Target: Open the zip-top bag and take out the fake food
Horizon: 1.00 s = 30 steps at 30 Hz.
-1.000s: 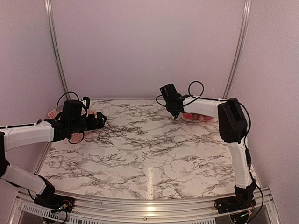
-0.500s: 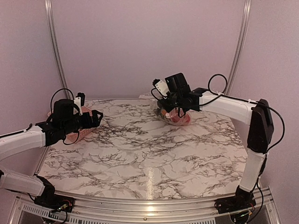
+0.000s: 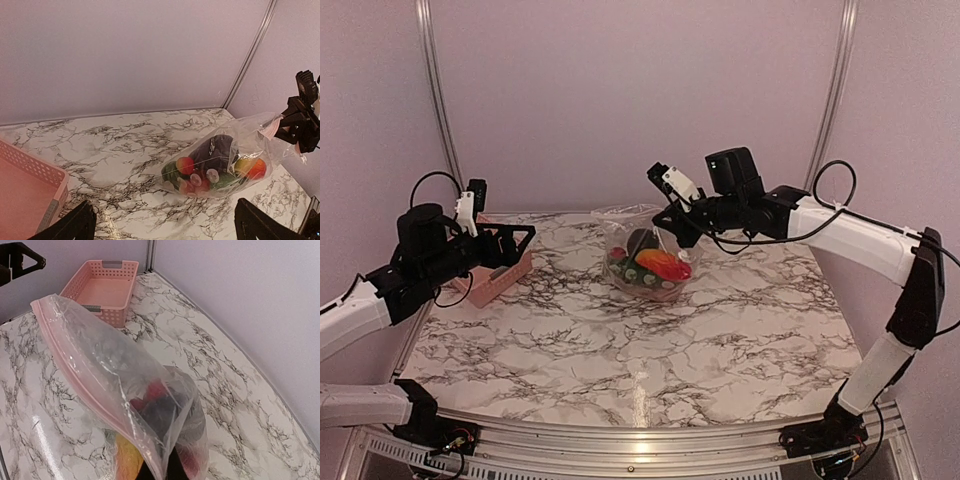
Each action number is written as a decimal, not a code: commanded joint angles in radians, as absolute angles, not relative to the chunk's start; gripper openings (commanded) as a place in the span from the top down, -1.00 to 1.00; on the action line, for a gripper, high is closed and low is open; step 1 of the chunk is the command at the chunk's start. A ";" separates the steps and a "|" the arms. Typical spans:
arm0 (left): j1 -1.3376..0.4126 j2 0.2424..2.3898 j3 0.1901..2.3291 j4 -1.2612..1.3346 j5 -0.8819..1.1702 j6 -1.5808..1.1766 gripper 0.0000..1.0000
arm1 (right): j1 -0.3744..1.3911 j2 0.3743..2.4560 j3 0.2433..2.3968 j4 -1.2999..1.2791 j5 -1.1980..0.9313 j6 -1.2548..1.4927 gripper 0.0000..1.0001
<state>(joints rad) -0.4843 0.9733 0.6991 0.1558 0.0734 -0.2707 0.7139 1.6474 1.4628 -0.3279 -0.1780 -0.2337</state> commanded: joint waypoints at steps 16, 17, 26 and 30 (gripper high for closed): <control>-0.780 0.906 0.897 -0.089 0.223 0.279 -0.94 | 0.719 1.580 1.497 -0.397 -0.757 -0.180 1.00; -0.806 0.913 0.901 -0.097 0.220 0.318 -0.92 | 0.719 1.583 1.495 -0.401 -0.767 -0.180 1.00; -0.945 1.016 0.964 -0.075 0.153 0.512 -0.47 | 0.721 1.611 1.505 -0.417 -0.841 -0.182 1.00; -0.968 1.067 0.987 -0.056 0.138 0.548 -0.14 | 0.720 1.617 1.499 -0.417 -0.859 -0.184 1.00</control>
